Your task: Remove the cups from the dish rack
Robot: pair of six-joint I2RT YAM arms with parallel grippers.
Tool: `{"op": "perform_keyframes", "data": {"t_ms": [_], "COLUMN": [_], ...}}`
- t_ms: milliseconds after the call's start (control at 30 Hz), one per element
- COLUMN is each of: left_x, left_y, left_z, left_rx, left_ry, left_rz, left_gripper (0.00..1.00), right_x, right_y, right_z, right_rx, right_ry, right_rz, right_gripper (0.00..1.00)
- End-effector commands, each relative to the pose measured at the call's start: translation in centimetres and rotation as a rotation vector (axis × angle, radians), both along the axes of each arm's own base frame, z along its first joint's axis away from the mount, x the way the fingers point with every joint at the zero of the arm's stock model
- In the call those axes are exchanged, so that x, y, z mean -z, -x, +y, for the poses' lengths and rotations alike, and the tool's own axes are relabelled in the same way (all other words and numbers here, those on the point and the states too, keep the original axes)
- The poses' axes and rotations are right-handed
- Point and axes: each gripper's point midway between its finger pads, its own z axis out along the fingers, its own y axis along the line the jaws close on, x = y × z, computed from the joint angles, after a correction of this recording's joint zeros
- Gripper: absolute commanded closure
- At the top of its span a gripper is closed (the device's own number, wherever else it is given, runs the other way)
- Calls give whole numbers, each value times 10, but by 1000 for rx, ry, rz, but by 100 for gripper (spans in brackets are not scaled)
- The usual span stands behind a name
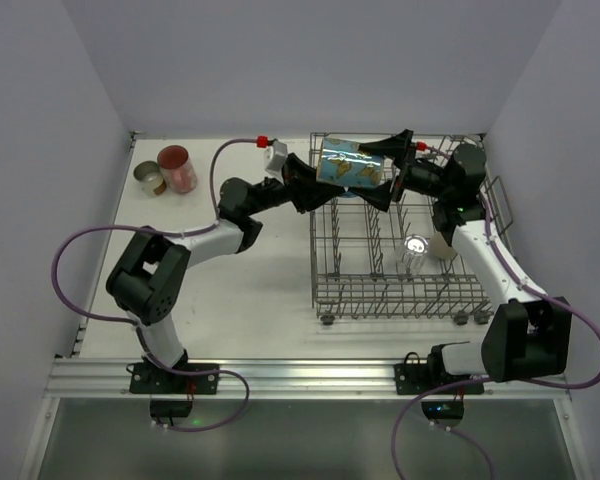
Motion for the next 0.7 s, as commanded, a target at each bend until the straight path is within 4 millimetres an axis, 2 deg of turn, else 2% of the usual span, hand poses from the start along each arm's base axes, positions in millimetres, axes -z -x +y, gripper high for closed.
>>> {"op": "perform_keyframes", "data": {"t_ms": [0, 67, 200, 533, 567, 633, 667], "left_x": [-135, -135, -142, -139, -139, -141, -143], "left_y": [87, 90, 103, 100, 97, 97, 97], "left_z": [56, 59, 69, 75, 77, 83, 84], "left_rx": [-18, -16, -19, 28, 14, -6, -9], "left_ry": [438, 439, 458, 482, 493, 518, 523], "left_rz": [-546, -534, -524, -340, -323, -310, -307], "left_gripper": [95, 99, 100, 100, 100, 100, 100], "right_x": [-15, -15, -12, -2, -1, 1, 3], "right_y": [19, 19, 21, 24, 25, 28, 28], "right_z": [3, 3, 3, 7, 8, 7, 8], "right_rx": [-33, -37, -54, -90, -91, -96, -106], "right_ry": [-12, -14, -25, -14, -19, -46, -53], "right_rz": [-107, -109, -132, -167, -160, -157, -157], "right_gripper": [100, 100, 100, 100, 99, 91, 81]}}
